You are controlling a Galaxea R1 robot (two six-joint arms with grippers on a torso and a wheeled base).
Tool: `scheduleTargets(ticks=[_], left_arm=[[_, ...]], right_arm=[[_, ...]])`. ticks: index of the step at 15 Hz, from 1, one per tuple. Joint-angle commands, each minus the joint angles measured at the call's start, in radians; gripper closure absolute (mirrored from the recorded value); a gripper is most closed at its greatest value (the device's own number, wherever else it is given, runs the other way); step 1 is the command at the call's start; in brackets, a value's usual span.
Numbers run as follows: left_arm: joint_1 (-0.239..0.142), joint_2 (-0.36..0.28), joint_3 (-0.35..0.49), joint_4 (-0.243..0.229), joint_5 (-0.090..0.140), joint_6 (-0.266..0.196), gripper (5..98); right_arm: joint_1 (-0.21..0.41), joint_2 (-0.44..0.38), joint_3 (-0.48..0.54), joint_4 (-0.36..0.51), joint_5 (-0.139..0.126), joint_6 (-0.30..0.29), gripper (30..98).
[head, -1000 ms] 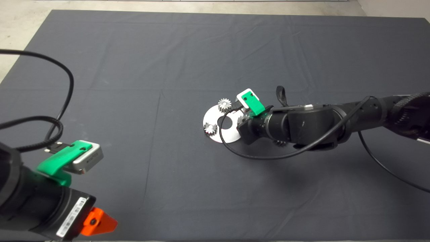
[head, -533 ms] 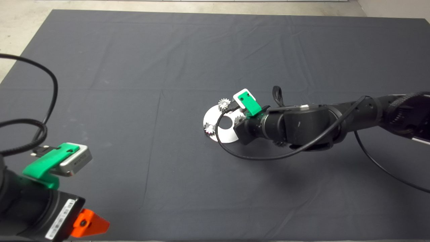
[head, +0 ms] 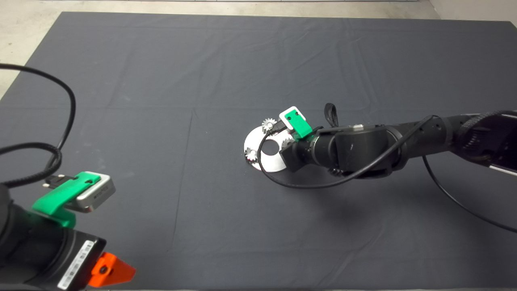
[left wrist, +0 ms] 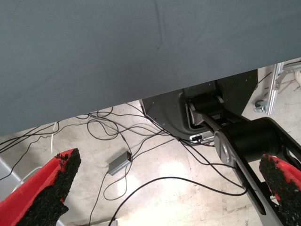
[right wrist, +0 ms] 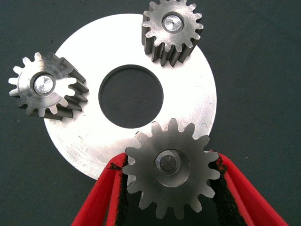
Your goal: Remove an incorrectly installed larger gear and replace it with the correct smaller gear
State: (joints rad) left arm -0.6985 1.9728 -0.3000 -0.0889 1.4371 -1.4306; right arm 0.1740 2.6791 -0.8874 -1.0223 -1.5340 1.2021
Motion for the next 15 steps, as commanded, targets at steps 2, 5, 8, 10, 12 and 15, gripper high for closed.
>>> scheduleTargets(ticks=[2, 5, 8, 10, 12, 15], left_arm=[[-0.009, 0.003, 0.015, -0.009, -0.006, 0.006, 6.0], [-0.009, 0.002, 0.016, -0.009, -0.005, 0.006, 6.0], [-0.009, 0.002, 0.016, -0.009, -0.005, 0.006, 6.0], [-0.009, 0.001, 0.016, -0.009, -0.005, 0.006, 6.0], [-0.009, 0.001, 0.016, -0.009, -0.005, 0.006, 6.0], [-0.009, 0.002, 0.016, -0.009, -0.005, 0.006, 6.0]], right_arm=[[0.013, 0.003, 0.004, -0.030, -0.021, 0.005, 89.2], [0.016, -0.008, 0.007, -0.027, -0.023, 0.005, 89.2], [0.016, -0.009, 0.007, -0.027, -0.023, 0.002, 89.2], [0.016, -0.009, 0.007, -0.025, -0.023, 0.002, 89.2], [0.016, -0.009, 0.007, -0.025, -0.023, -0.002, 89.2], [0.016, -0.009, 0.007, -0.024, -0.023, -0.007, 89.2]])
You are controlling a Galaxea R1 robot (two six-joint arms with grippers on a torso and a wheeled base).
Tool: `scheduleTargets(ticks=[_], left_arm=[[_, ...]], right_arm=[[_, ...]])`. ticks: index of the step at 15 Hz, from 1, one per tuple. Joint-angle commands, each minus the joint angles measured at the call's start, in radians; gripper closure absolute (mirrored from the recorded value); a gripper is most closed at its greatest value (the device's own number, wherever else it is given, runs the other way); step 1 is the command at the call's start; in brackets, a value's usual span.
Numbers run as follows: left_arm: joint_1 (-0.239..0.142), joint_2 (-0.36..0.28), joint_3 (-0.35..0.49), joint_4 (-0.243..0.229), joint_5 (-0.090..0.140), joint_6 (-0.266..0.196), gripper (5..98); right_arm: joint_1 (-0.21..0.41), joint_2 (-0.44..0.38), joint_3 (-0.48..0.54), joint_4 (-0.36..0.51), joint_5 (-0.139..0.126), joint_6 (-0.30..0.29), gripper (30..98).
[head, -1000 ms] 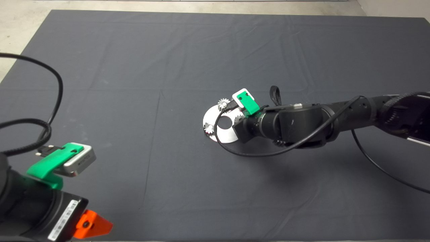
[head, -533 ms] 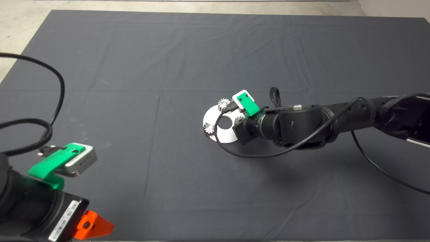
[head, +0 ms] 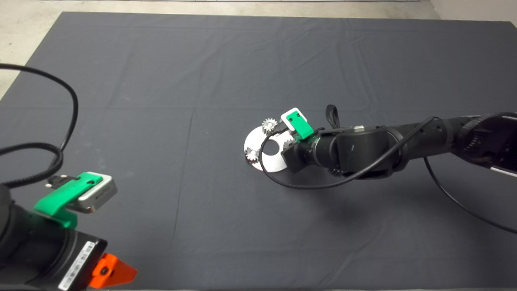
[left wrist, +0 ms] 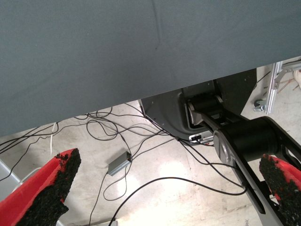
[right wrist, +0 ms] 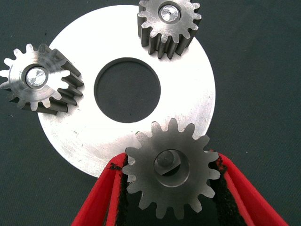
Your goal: Remove an incorrectly installed larger gear and replace it with the correct smaller gear
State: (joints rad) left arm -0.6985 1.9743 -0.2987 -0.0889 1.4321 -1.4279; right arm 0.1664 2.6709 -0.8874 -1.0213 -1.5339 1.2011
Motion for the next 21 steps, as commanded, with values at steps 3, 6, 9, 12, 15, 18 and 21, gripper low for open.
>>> scheduleTargets(ticks=[3, 6, 9, 12, 15, 18, 21], left_arm=[[-0.009, 0.001, 0.015, -0.009, -0.001, 0.003, 6.0], [-0.009, -0.002, 0.015, -0.009, -0.001, 0.003, 6.0], [-0.009, -0.004, 0.015, -0.009, -0.001, 0.003, 6.0], [-0.009, -0.004, 0.015, -0.009, -0.001, 0.003, 6.0], [-0.009, -0.003, 0.015, -0.009, -0.001, 0.003, 6.0], [-0.009, -0.002, 0.015, -0.009, 0.000, 0.003, 6.0], [-0.009, -0.002, 0.015, -0.009, -0.001, 0.003, 6.0]], right_arm=[[0.022, 0.001, 0.007, -0.026, -0.023, -0.006, 89.1], [0.022, -0.001, 0.007, -0.025, -0.023, -0.006, 89.2], [0.022, -0.001, 0.007, -0.025, -0.023, -0.008, 89.2], [0.021, -0.002, 0.009, -0.023, -0.023, -0.008, 89.3], [0.021, -0.007, 0.009, -0.022, -0.023, -0.008, 89.2], [0.021, -0.007, 0.009, -0.022, -0.025, -0.008, 89.3], [0.019, -0.007, 0.007, -0.022, -0.025, -0.008, 89.2]])
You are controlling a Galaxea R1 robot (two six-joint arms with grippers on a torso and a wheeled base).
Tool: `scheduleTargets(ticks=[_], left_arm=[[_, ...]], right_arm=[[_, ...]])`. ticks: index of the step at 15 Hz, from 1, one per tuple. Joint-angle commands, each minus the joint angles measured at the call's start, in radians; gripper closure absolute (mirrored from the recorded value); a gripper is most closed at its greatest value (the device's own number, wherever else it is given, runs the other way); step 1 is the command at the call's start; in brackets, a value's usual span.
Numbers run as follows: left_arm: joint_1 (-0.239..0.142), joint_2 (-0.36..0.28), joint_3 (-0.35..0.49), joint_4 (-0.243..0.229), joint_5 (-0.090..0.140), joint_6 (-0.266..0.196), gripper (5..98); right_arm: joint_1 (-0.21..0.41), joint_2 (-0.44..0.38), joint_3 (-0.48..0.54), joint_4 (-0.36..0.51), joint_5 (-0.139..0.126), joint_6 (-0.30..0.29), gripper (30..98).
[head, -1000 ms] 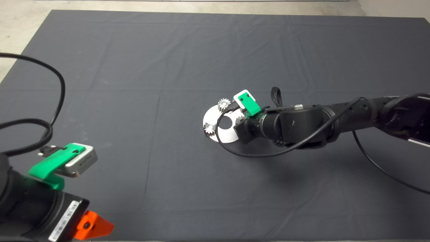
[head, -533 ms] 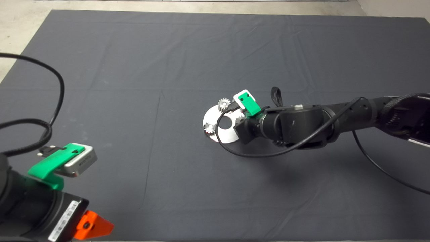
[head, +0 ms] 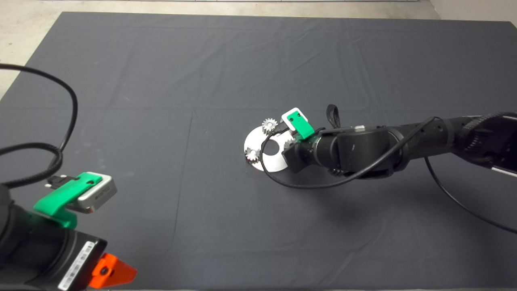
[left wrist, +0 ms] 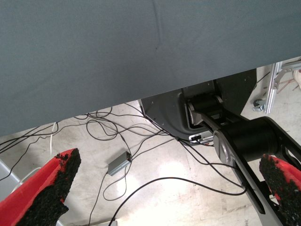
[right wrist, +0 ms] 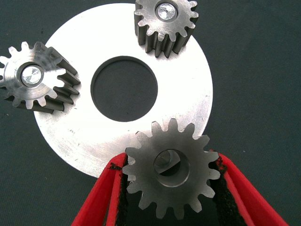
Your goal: Remove an incorrectly installed larger gear and replace it with the correct smaller gear
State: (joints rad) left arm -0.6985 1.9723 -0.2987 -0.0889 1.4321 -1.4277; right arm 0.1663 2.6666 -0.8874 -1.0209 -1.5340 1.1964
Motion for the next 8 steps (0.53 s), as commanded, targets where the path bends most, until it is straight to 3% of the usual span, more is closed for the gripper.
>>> scheduleTargets(ticks=[1, 8], left_arm=[[-0.009, 0.000, 0.015, -0.009, -0.001, 0.003, 6.0], [-0.009, 0.000, 0.015, -0.009, -0.001, 0.003, 6.0]], right_arm=[[0.015, -0.003, 0.008, -0.022, -0.024, -0.003, 89.3], [-0.002, -0.003, 0.007, -0.024, -0.023, -0.004, 89.3]])
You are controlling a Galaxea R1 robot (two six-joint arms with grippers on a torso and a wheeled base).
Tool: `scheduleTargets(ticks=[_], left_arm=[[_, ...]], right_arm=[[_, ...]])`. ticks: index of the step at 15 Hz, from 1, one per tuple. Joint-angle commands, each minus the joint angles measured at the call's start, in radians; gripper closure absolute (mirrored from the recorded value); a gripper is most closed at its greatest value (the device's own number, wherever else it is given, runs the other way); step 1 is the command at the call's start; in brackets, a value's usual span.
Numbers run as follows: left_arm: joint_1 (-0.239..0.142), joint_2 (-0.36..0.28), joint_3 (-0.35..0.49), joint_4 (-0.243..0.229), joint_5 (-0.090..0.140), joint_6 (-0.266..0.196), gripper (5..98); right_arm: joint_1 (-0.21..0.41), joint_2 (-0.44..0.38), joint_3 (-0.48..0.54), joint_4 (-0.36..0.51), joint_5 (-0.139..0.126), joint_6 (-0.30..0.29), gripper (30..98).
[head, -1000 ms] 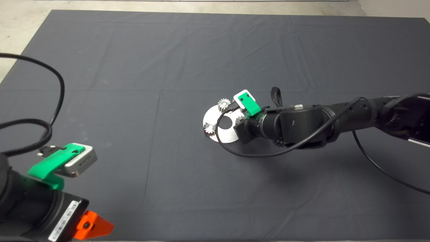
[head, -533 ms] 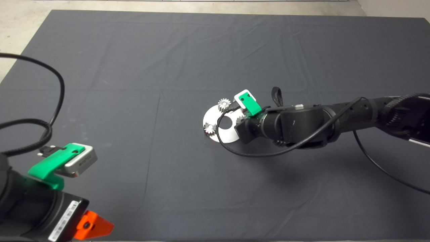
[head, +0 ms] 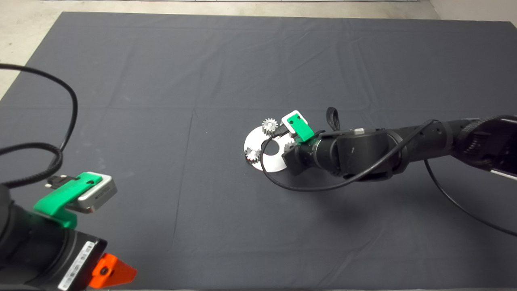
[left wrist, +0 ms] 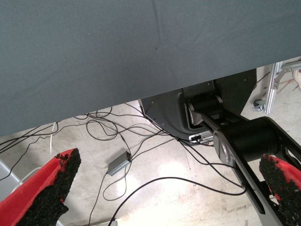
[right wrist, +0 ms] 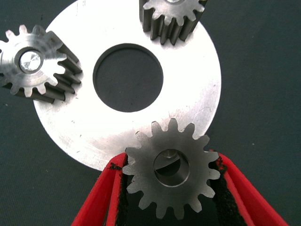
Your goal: Remove an incorrectly installed larger gear and replace it with the correct smaller gear
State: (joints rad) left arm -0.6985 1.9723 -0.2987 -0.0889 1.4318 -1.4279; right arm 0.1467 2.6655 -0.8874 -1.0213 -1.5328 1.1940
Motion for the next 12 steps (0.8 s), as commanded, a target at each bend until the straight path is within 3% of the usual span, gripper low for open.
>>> scheduleTargets(ticks=[1, 12], left_arm=[[-0.009, 0.001, 0.015, -0.009, -0.001, 0.003, 6.0], [-0.008, 0.021, 0.014, -0.008, -0.004, 0.003, 6.0]], right_arm=[[0.018, 0.000, 0.006, -0.023, -0.024, -0.002, 89.2], [0.008, -0.009, 0.006, -0.026, -0.026, -0.004, 89.2]])
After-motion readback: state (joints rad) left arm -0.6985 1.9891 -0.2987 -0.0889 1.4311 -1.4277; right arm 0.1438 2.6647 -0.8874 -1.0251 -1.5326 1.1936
